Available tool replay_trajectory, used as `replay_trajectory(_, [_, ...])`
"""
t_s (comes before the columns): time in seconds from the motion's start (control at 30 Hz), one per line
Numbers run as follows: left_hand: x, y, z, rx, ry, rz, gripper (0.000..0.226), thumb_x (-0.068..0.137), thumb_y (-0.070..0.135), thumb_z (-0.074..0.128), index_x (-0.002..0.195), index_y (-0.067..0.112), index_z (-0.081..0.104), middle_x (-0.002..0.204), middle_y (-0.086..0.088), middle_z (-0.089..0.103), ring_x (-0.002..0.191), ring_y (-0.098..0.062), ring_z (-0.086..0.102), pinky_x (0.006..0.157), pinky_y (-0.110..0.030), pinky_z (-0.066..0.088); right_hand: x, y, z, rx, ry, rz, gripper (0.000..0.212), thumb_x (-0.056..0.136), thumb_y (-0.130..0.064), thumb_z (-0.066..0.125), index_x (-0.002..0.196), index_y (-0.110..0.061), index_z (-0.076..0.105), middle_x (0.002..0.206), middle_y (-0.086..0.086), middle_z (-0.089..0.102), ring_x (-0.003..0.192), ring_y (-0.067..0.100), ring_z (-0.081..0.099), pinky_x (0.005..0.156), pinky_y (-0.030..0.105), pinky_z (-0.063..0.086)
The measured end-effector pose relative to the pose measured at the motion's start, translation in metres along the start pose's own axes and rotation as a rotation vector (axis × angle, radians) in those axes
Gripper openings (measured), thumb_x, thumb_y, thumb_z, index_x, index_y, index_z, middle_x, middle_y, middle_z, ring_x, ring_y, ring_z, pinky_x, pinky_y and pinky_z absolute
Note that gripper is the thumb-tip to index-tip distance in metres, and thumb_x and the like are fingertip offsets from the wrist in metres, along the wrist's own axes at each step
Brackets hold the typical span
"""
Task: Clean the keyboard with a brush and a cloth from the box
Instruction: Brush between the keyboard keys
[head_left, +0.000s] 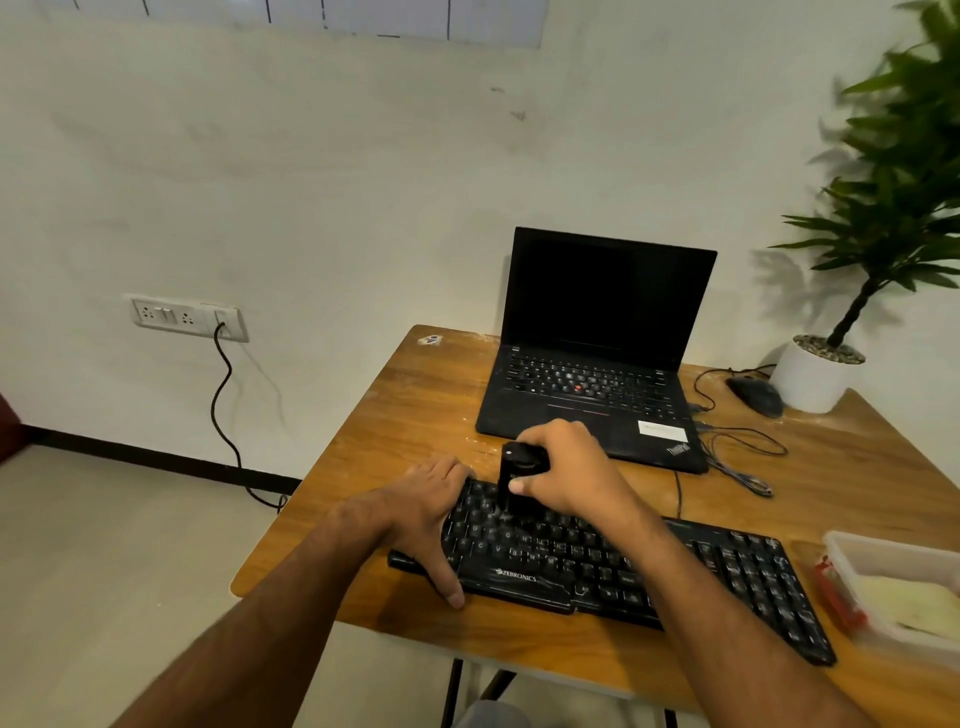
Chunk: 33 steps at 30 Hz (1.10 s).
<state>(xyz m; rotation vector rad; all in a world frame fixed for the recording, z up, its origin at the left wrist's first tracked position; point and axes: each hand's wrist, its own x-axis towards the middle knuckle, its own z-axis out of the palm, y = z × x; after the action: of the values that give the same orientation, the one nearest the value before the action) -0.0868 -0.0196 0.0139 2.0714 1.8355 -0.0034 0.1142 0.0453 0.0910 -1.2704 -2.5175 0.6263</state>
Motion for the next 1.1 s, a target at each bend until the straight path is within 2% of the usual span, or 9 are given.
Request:
replay_trajectory(0.17, [-0.001,0.002,0.0,-0.013,0.007,-0.002,0.13,0.049,0.063,0.098,0.152,0.029,0.026,0.142,0.01,0.031,0.129,-0.012,0.032,0.117,-0.039,0.036,0.004,0.011,-0.016,-0.092,-0.098,0.071,0.026,0.077,-0.022,0.086,0.101,-0.02,0.075,0.096,-0.002,0.069,0.092,0.017,0.064,0.075,0.03,0.048])
replay_trajectory(0.33, [-0.001,0.003,0.0,-0.008,0.013,0.003,0.13,0.049,0.063,0.098,0.151,0.029,0.025,0.141,0.011,0.031,0.128,-0.011,0.032,0.117,-0.037,0.036,0.0,0.011,-0.009,-0.02,0.02,0.056,0.028,0.077,-0.023,0.086,0.102,-0.019,0.074,0.092,-0.005,0.069,0.093,0.016,0.066,0.077,0.029,0.049])
replay_trajectory(0.47, [0.0,0.002,0.0,-0.016,0.008,-0.006,0.129,0.05,0.061,0.099,0.151,0.029,0.026,0.143,0.01,0.031,0.13,-0.011,0.032,0.118,-0.037,0.034,-0.007,0.014,-0.005,-0.014,-0.073,0.026,0.028,0.076,-0.022,0.087,0.101,-0.024,0.075,0.096,-0.005,0.071,0.093,0.014,0.066,0.08,0.031,0.053])
replay_trajectory(0.6, [0.0,0.001,0.0,-0.014,0.01,0.001,0.129,0.05,0.062,0.098,0.151,0.029,0.025,0.142,0.011,0.031,0.128,-0.01,0.031,0.117,-0.037,0.035,-0.005,0.022,-0.017,0.03,0.055,0.06,0.022,0.075,-0.021,0.087,0.094,-0.023,0.076,0.087,-0.006,0.07,0.09,0.015,0.065,0.075,0.029,0.047])
replay_trajectory(0.8, [0.002,0.0,0.001,-0.002,-0.004,-0.003,0.132,0.048,0.065,0.097,0.151,0.029,0.024,0.142,0.011,0.031,0.129,-0.011,0.031,0.119,-0.041,0.035,-0.014,0.03,-0.014,0.031,-0.064,0.073,0.027,0.076,-0.022,0.087,0.1,-0.026,0.075,0.091,-0.007,0.071,0.089,0.01,0.066,0.075,0.027,0.049])
replay_trajectory(0.93, [0.002,0.0,0.001,0.002,-0.003,0.005,0.131,0.049,0.065,0.097,0.152,0.028,0.024,0.141,0.01,0.031,0.128,-0.01,0.032,0.118,-0.039,0.036,-0.012,0.037,-0.019,0.026,0.064,0.112,0.021,0.076,-0.024,0.086,0.093,-0.026,0.074,0.086,-0.009,0.068,0.089,0.012,0.065,0.068,0.024,0.043])
replay_trajectory(1.03, [0.002,-0.001,0.003,0.014,-0.007,0.003,0.133,0.048,0.067,0.096,0.152,0.027,0.024,0.141,0.01,0.031,0.128,-0.01,0.032,0.119,-0.04,0.036,-0.02,0.04,-0.011,0.023,-0.012,0.102,0.025,0.077,-0.024,0.086,0.098,-0.028,0.075,0.089,-0.009,0.07,0.085,0.008,0.064,0.062,0.018,0.041])
replay_trajectory(1.1, [0.003,-0.001,0.003,0.014,-0.012,0.0,0.133,0.048,0.067,0.096,0.152,0.027,0.024,0.141,0.01,0.031,0.128,-0.011,0.032,0.119,-0.041,0.036,-0.023,0.04,-0.016,0.036,-0.077,0.094,0.03,0.076,-0.022,0.087,0.103,-0.028,0.075,0.093,-0.008,0.071,0.087,0.006,0.064,0.067,0.019,0.046])
